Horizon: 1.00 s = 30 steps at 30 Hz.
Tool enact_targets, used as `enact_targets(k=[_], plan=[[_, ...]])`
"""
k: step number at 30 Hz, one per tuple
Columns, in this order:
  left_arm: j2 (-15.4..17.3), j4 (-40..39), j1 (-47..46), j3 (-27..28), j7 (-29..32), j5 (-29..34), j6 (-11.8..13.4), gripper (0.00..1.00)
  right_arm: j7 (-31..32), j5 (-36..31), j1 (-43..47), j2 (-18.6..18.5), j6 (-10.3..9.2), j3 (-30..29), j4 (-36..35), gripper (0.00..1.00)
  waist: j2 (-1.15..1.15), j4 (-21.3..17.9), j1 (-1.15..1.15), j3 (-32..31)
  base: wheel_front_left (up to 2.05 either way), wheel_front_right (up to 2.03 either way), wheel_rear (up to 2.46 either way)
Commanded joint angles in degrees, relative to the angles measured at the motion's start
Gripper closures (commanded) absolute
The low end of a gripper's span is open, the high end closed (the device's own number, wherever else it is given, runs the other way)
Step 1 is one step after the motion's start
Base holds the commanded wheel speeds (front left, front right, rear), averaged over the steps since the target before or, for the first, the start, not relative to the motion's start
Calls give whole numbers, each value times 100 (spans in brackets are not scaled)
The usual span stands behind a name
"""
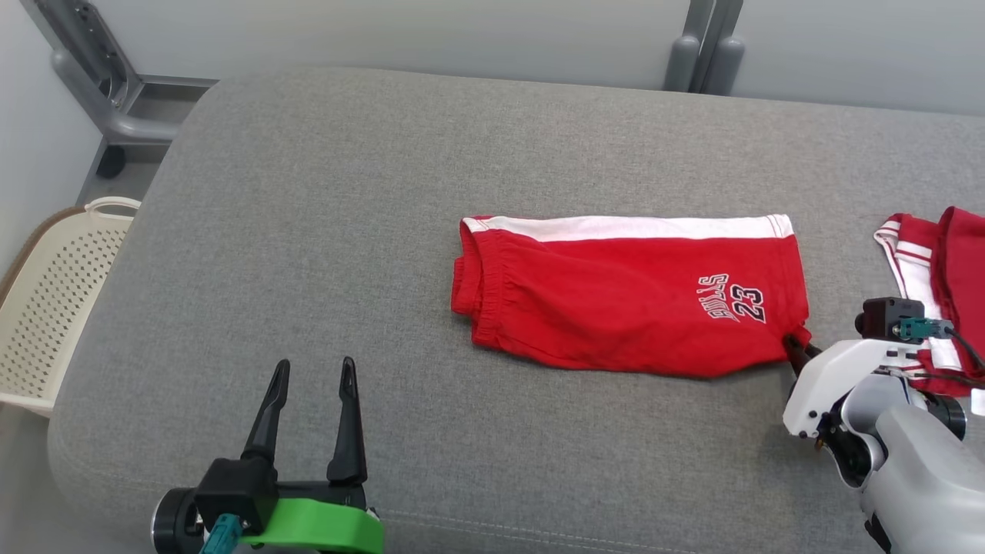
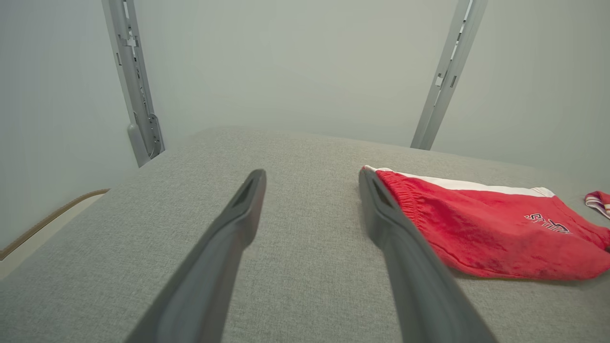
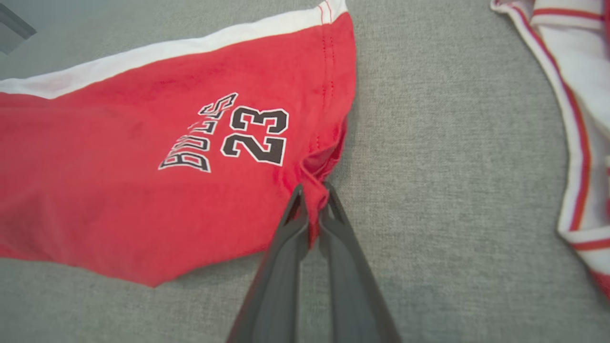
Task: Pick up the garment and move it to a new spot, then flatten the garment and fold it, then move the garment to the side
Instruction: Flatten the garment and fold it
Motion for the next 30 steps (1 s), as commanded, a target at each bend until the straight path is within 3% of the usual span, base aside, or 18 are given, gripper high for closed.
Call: enact_targets(k=[1,2,3,14,25,30], plan=[[7,4,79,33,-3,33,-9,0,51,-55,146,1,-9,-59,-76,100,0,-28,0,-36,0,0,0],[7,13,96,35,-3,36,-3,0,85,-97,194,13,-9,-98,-139,76,0,-39,0,-48,0,0,0],[7,18,106,43,-3,38,0,0,133,-145,236,19,-9,-139,-202,1,0,-49,0,-57,0,0,0],[30,608,215,184,0,-50,81,0,-86,-847,940,281,-8,-1020,-1180,0,0,-239,0,-492,0,0,0],[214,938,281,348,131,-96,284,0,-911,-2170,2237,1095,-8,-1893,-3155,0,0,-615,0,-886,0,0,0],[279,1020,263,394,166,-214,202,0,-797,-2206,2683,1290,-7,-2092,-3698,0,0,-725,0,-1001,0,0,0]])
